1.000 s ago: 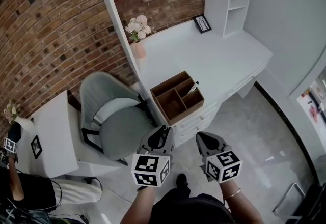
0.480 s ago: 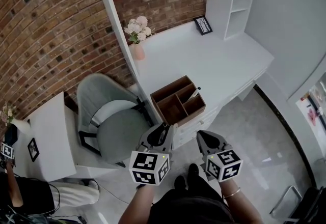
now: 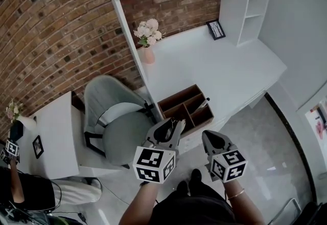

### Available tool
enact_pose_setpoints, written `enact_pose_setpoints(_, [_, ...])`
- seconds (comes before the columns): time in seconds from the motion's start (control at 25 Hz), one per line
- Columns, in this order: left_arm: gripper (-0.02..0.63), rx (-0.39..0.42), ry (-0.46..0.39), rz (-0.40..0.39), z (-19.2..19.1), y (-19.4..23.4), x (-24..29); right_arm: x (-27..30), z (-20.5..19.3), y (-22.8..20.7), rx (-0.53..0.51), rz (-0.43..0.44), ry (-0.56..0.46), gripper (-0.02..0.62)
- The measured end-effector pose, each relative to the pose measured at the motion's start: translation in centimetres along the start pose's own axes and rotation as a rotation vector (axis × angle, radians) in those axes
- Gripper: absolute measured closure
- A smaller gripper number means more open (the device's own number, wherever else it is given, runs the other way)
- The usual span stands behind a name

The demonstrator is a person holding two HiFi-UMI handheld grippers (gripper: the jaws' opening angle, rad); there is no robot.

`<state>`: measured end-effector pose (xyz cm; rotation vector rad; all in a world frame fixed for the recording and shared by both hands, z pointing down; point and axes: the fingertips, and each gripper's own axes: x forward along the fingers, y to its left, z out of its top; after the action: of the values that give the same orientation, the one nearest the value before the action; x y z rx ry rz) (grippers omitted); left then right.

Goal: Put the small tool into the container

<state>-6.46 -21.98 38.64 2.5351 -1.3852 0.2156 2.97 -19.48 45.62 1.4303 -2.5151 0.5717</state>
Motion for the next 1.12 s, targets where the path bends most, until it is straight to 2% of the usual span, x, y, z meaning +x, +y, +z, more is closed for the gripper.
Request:
enact_pose_setpoints(0.6, [0.534, 0.016, -0.07, 0.039, 5.0, 2.1, 5.0, 2.7, 1.6, -3.0, -0.003, 0.038, 0.007, 0.591])
enact_pose_setpoints(0.88, [0.534, -0.002, -0.083, 0.067, 4.9, 2.9, 6.3, 3.1, 1.8, -3.9, -0.004, 0.042, 0.011, 0.591])
enact_pose_setpoints(1.12, [0.534, -0.024, -0.057, 0.087, 2.7, 3.1, 6.7, 3.0, 1.7, -4.2, -0.004, 0.045, 0.02, 0.591])
